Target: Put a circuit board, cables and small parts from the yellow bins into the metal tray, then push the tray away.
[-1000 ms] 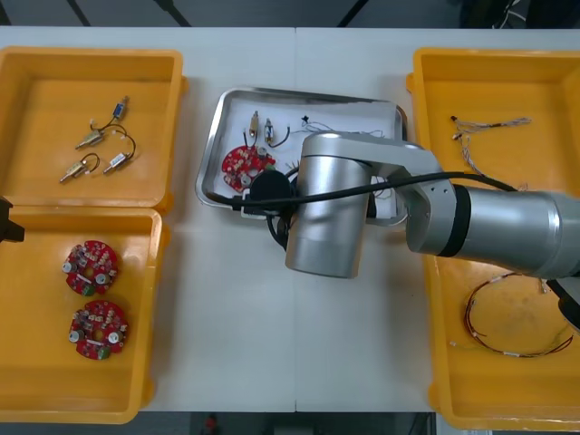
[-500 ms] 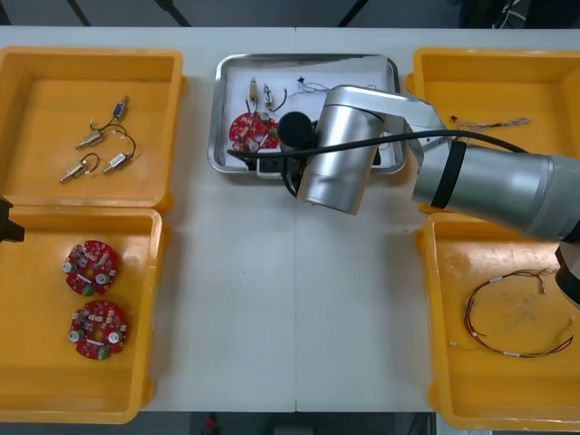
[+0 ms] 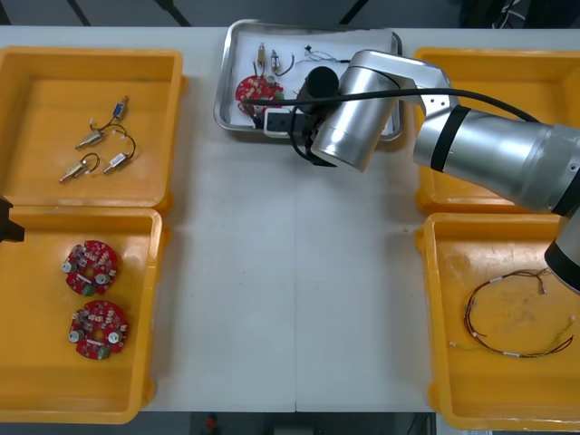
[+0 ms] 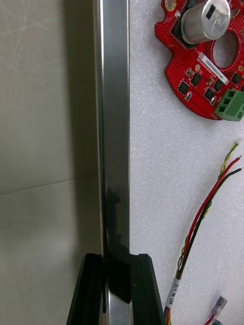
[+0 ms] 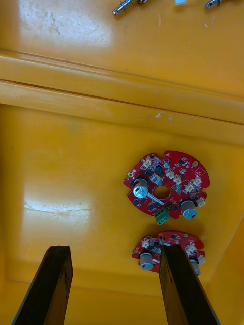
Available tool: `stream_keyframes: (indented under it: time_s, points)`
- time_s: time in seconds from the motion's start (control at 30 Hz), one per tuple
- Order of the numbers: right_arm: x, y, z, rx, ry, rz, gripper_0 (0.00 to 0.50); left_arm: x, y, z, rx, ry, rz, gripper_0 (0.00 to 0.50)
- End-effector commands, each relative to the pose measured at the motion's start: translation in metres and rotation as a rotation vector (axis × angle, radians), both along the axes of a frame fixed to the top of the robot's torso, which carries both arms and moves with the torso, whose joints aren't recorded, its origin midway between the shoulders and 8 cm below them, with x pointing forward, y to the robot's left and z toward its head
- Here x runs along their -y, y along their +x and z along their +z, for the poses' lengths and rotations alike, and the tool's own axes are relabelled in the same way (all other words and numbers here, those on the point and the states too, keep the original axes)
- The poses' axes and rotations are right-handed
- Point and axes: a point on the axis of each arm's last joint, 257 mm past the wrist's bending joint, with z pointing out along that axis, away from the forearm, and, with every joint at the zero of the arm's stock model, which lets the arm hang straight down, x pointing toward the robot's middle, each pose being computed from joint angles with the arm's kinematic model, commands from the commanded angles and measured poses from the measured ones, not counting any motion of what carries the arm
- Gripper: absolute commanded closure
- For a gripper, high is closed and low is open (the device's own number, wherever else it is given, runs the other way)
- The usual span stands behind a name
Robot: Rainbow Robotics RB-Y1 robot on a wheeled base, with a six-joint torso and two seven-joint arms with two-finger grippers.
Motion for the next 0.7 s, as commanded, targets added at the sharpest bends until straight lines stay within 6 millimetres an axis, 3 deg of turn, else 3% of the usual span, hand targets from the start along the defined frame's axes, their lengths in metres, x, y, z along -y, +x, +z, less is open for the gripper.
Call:
stream_keyframes:
  time_s: [0.03,0.4,0.43,0.47,0.5,0.57,0.6,0.7]
  points:
    - [-0.039,0.013,0.052,0.083,0.045,0.069,0.500,-0.003,-0.001,0.005,0.007,0.063,-0.086,0.000]
    - [-0.040,0.015,0.053,0.089,0.055,0.072,0.500,-0.003,-0.001,0.005,0.007,0.063,-0.086,0.000]
    - [-0.039,0.015,0.053,0.087,0.049,0.068,0.460,-0.003,-0.001,0.005,0.007,0.063,-0.086,0.000]
    - [-0.038,0.014,0.051,0.082,0.045,0.063,0.339,-0.003,-0.001,0.005,0.007,0.063,-0.086,0.000]
    - [-0.035,0.014,0.051,0.080,0.042,0.057,0.287,-0.003,-0.001,0.005,0.007,0.063,-0.086,0.000]
    - [-0.035,0.014,0.052,0.079,0.044,0.052,0.069,-0.003,-0.001,0.005,0.007,0.063,-0.086,0.000]
    - [-0.035,0.015,0.055,0.081,0.051,0.049,0.000,-0.003,-0.001,0.005,0.007,0.063,-0.086,0.000]
    - [-0.033,0.016,0.060,0.077,0.067,0.029,0.000,-0.003,-0.001,0.005,0.007,0.063,-0.086,0.000]
